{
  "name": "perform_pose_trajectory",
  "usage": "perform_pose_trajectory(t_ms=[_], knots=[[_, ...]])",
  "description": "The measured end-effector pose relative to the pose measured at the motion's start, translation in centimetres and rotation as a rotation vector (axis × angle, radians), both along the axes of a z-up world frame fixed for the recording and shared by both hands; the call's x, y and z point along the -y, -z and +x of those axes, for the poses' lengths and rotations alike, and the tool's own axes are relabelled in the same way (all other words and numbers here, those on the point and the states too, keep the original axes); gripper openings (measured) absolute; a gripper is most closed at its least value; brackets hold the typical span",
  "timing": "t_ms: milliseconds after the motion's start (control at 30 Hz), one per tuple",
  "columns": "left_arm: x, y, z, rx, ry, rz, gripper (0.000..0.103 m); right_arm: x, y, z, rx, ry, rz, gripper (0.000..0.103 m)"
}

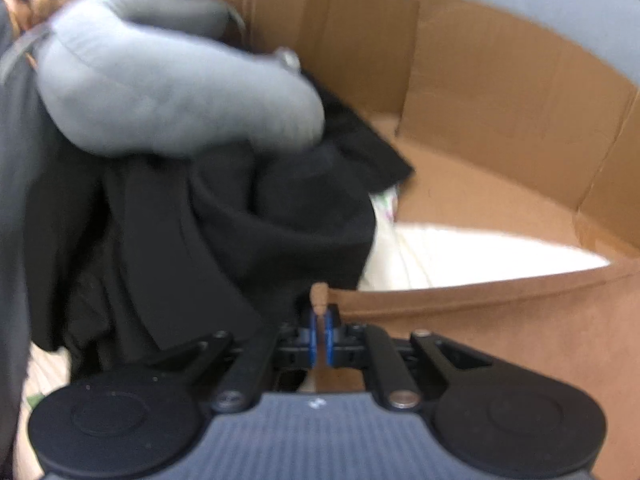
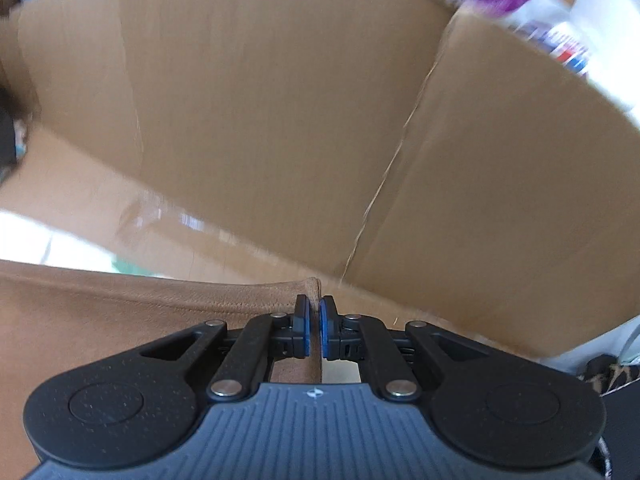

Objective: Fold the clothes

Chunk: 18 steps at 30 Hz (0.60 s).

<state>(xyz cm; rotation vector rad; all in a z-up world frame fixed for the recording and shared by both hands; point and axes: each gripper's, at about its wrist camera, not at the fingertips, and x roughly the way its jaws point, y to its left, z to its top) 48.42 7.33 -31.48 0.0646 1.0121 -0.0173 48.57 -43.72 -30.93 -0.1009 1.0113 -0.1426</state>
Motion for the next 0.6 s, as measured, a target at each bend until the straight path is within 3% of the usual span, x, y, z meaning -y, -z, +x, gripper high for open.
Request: perform_pose_trajectory(t_ms=[33, 100, 167, 233, 333, 467, 600], knots=[[0.1, 0.1, -0.1, -0.003, -0.001, 0.004, 0.011, 0.0, 0.1, -0.2, 0.000, 0.003, -0.011, 0.008], [-0.1, 0.2, -0.3, 0.002, -0.009, -0.010, 0.019, 0.2, 0.3, -0.8, -0.003, 0.004, -0.012, 0.026], [-0.4, -0.1, -1.0, 0.024, -0.013, -0.049, 0.040, 0.7, 0.2, -1.5, -0.005, -0.004, 0.006, 0.028], [-0.7, -0.7, -2.1, 0.053, -0.014, -0.057, 0.048, 1.2, -0.3, -2.5, 0.000, -0.015, 0.022, 0.029], [-1.4, -1.4, -4.0, 0.064, -0.028, -0.087, 0.048, 2.1, -1.4, -4.0, 0.006, -0.034, 0.068, 0.029], [-2.2, -3.0, -8.6, 0.067, -0.105, -0.227, 0.048, 3.0, -3.9, -6.7, 0.016, -0.076, 0.122, 0.029], [-1.0, -3.7, -13.2, 0.077, -0.072, -0.169, 0.048, 3.8, -6.4, -10.0, 0.042, -0.102, 0.170, 0.029]])
